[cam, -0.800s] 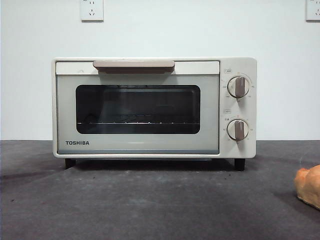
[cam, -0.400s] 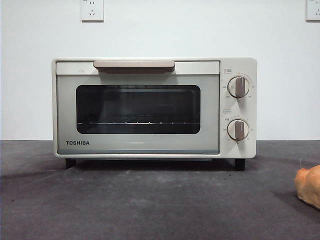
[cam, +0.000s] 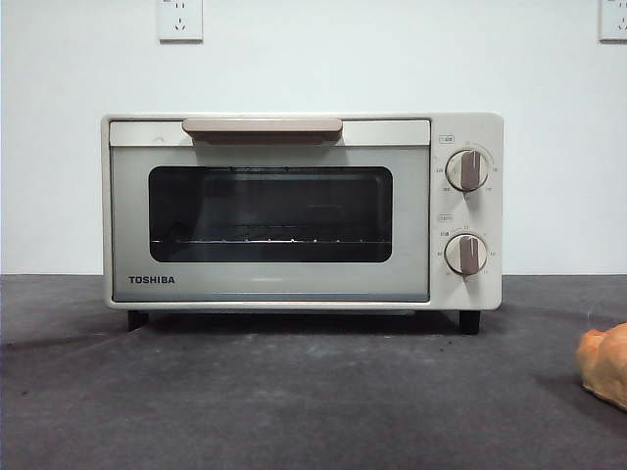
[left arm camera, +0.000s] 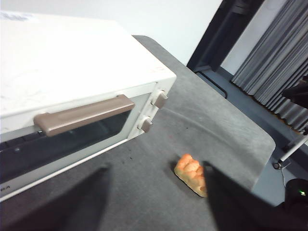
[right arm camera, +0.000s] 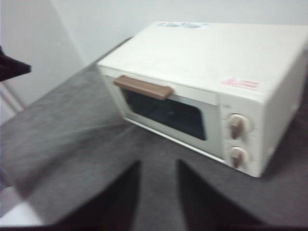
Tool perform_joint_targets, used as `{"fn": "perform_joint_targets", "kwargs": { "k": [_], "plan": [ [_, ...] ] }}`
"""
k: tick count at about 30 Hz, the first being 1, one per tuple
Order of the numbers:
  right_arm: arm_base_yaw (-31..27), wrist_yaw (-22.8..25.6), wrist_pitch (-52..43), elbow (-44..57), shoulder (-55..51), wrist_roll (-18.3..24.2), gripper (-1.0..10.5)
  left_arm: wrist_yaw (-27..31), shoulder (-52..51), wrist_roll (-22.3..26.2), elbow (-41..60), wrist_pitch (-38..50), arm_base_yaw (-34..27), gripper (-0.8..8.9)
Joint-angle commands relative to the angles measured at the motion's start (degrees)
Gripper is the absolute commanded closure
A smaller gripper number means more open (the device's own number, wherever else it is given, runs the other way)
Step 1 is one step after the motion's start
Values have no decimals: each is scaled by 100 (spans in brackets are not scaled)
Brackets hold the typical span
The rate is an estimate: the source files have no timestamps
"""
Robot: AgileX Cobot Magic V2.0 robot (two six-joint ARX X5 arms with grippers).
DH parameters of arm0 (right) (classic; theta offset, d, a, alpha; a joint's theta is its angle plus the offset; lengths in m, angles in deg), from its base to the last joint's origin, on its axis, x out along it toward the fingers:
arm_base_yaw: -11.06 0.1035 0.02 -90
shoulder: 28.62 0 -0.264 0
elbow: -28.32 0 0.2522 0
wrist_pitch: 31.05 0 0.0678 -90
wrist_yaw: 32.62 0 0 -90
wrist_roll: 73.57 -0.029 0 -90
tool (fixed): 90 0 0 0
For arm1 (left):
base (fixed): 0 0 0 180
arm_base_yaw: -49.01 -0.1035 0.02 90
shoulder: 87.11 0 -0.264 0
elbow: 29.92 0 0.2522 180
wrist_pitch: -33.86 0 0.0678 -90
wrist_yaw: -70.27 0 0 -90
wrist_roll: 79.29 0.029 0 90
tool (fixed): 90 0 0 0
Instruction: The left arm flap open the oven, the right arm pick bread and place it into oven, the left arm flap close the oven
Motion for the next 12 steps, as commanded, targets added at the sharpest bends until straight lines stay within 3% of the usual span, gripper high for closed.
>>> {"fn": "perform_joint_targets", "kwargs": {
  "k": [1,5,12],
  "plan": [
    [13,186,-46,-96,26,63,561,72,72,96,-131,79,20,359],
    [13,439,-46,-96,26,39,385,87,96,96,-131,79,20,304],
    [11,452,-35,-96,28,-140,371,87,114,101,-131,79,20,310]
  ]
}}
